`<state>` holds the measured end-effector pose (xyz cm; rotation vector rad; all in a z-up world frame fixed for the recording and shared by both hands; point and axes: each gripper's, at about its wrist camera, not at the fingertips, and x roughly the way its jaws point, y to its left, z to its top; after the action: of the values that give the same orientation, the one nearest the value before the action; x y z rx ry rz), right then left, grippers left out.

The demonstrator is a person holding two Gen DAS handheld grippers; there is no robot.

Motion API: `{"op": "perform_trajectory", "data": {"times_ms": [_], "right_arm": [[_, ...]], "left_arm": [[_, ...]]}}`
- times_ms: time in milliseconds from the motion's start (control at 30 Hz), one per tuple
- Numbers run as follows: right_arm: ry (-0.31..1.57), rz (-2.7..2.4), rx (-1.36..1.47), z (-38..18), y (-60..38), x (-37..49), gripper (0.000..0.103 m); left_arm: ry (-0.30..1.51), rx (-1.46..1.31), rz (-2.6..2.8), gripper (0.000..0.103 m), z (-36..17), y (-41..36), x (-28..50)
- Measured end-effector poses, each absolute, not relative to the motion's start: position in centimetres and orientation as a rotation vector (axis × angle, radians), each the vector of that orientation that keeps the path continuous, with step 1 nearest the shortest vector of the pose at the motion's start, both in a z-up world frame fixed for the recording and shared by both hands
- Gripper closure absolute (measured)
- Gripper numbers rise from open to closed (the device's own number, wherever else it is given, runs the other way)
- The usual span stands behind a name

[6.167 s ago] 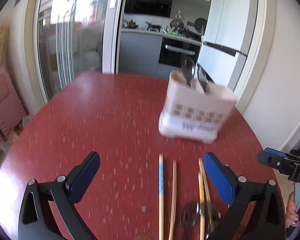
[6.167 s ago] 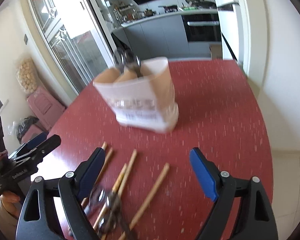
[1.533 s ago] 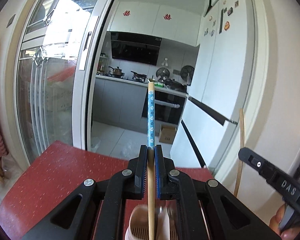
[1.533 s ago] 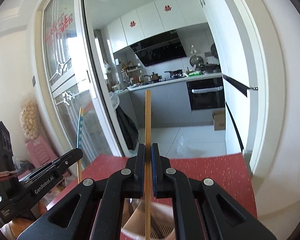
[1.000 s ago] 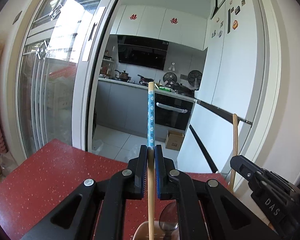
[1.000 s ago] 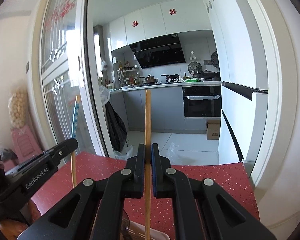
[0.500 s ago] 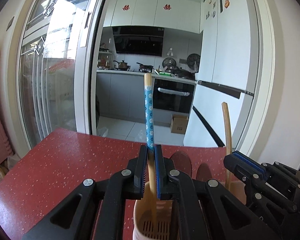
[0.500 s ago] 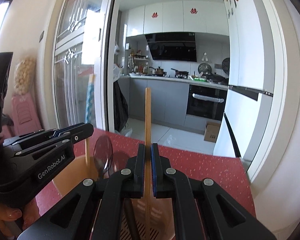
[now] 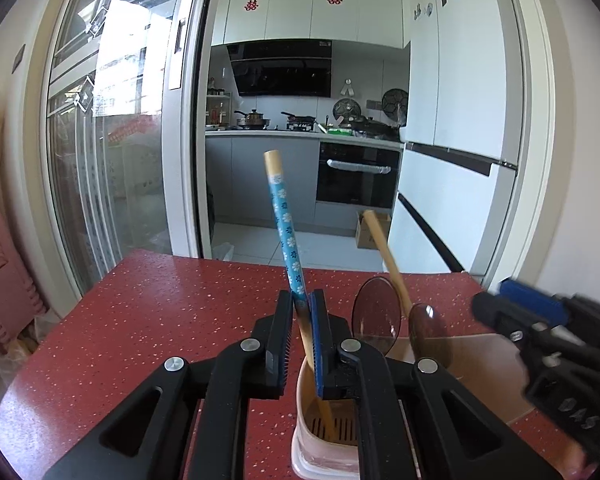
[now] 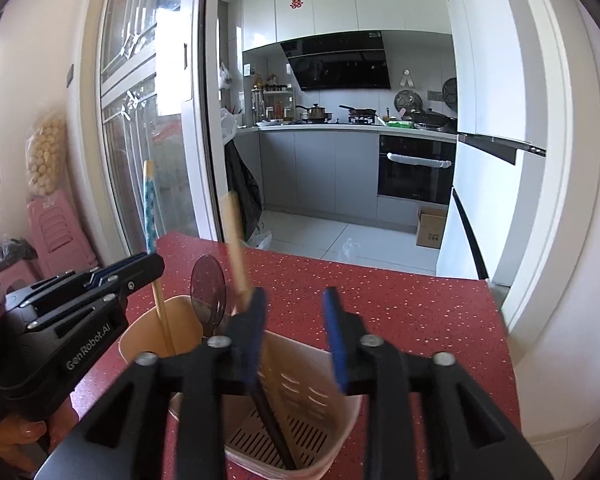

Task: Organize utensils
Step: 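Open both tools to release the chopsticks into the caddy, then move both tools back down over the remaining spoons and chopsticks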

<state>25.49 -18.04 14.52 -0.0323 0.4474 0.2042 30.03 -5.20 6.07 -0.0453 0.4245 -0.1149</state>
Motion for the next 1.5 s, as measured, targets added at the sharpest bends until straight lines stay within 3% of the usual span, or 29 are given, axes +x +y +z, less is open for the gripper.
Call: {"op": "perform_trajectory", "data": {"times_ms": [133, 200, 233, 467, 600, 700, 1000, 1033, 1200, 1500], "right_arm": [[0.449, 0.207, -0.016, 15.4, -18.7, 24.3, 0.057], [0.452, 0.211, 0.002, 15.8, -19.1, 23.5, 0.053], [0.454, 0.211, 0.008, 15.9, -19.3, 23.2, 0.05], [0.49, 0.207, 0.067, 16.4, -21.0, 20.2, 0.044], [0.529, 0.219, 0.11, 16.3, -21.8, 18.8, 0.035], [0.595, 0.248, 0.147, 15.7, -22.2, 17.7, 0.02], [0.719, 0.217, 0.286, 13.2, -24.2, 12.4, 0.013], [0.732, 0.214, 0.286, 12.8, -24.3, 11.8, 0.002], [0.765, 0.198, 0.284, 10.8, -23.9, 8.3, 0.0], [1.029, 0.169, 0.155, 4.1, -20.4, 4.4, 0.0]], "left_arm": [[0.428, -0.051, -0.103, 0.063, 6.3, -5.0, 29.7], [0.427, -0.043, -0.093, 0.036, 6.4, -5.0, 29.5], [0.421, -0.044, -0.083, 0.0, 6.5, -4.9, 29.3], [0.407, -0.056, -0.062, 0.0, 7.3, -4.1, 27.5], [0.397, -0.064, -0.089, 0.0, 8.0, -3.2, 25.0], [0.474, -0.095, -0.167, 0.0, 7.7, -2.1, 22.7], [0.712, -0.119, -0.205, 0.0, 3.4, -0.1, 14.8], [0.729, -0.096, -0.192, 0.0, 2.8, -0.2, 13.9], [0.799, -0.066, -0.111, 0.0, -0.3, -0.1, 9.7], [0.916, -0.084, -0.064, 0.0, -4.6, 0.9, 5.8]]}}
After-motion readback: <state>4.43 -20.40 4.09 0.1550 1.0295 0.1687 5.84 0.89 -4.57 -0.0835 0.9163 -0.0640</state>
